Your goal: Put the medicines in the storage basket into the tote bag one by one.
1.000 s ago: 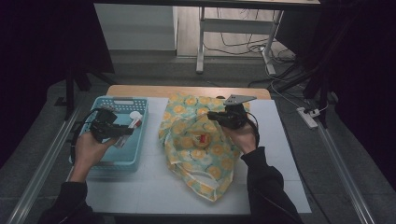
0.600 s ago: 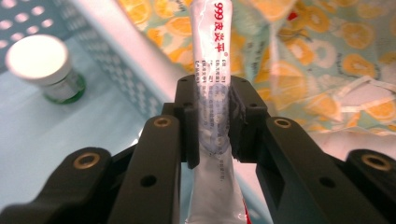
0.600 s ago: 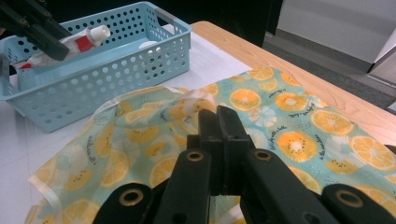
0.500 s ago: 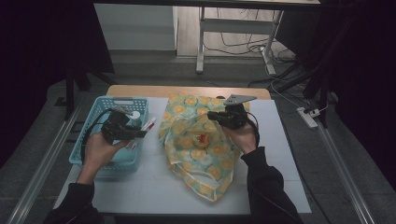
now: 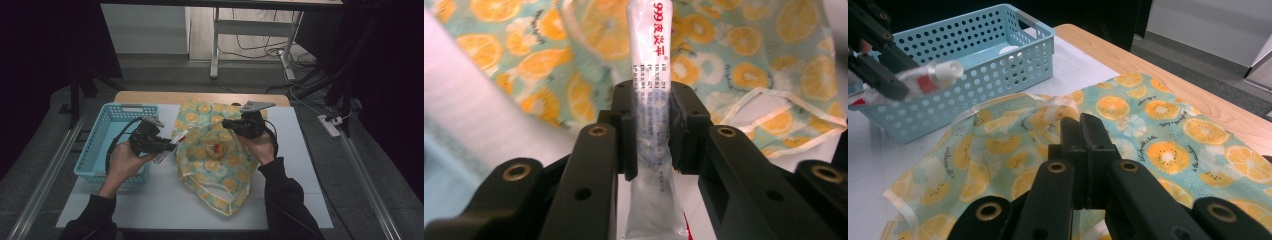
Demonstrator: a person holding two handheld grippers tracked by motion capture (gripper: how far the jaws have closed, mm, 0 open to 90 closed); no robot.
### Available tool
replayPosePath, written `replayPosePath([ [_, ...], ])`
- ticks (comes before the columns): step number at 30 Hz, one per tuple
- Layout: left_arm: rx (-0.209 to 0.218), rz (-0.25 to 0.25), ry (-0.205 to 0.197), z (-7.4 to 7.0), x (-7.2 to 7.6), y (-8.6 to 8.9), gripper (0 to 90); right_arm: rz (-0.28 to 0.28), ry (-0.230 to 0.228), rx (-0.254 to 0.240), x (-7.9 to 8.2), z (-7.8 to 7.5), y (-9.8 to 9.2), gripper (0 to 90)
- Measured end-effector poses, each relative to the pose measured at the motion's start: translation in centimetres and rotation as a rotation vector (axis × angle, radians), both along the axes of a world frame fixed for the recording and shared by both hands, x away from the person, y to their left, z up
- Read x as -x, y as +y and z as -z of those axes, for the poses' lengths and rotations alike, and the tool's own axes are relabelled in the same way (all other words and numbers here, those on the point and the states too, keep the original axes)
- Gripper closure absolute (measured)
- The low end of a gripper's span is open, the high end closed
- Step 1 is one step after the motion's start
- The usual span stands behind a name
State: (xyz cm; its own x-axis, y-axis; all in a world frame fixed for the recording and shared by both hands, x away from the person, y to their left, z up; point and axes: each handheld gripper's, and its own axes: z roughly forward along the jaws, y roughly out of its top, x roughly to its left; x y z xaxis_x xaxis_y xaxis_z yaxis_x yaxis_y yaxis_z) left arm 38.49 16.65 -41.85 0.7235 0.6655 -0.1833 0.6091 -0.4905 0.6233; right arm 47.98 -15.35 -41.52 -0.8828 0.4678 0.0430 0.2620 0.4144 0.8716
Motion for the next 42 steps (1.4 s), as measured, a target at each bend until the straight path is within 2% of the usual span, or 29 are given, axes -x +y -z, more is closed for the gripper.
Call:
replayPosePath([
  [13, -0.002, 0.08, 0.006, 0.4, -1.0, -4.5, 75.2, 0.004, -0.006, -0.001, 0.0, -0.1, -0.1, 90.0],
  [25, -0.024, 0.117, 0.02, 1.3, -2.2, -7.9, 75.2, 0.009, -0.009, -0.006, 0.0, -0.1, -0.1, 90.0],
  [35, -0.067, 0.106, 0.028, 2.8, -3.9, -9.9, 75.2, 0.012, -0.013, -0.007, 0.1, -0.1, 0.0, 90.0],
  [42, -0.106, 0.092, 0.009, 3.9, -5.1, -11.0, 75.2, 0.017, -0.014, -0.01, 0.0, -0.1, -0.1, 90.0],
])
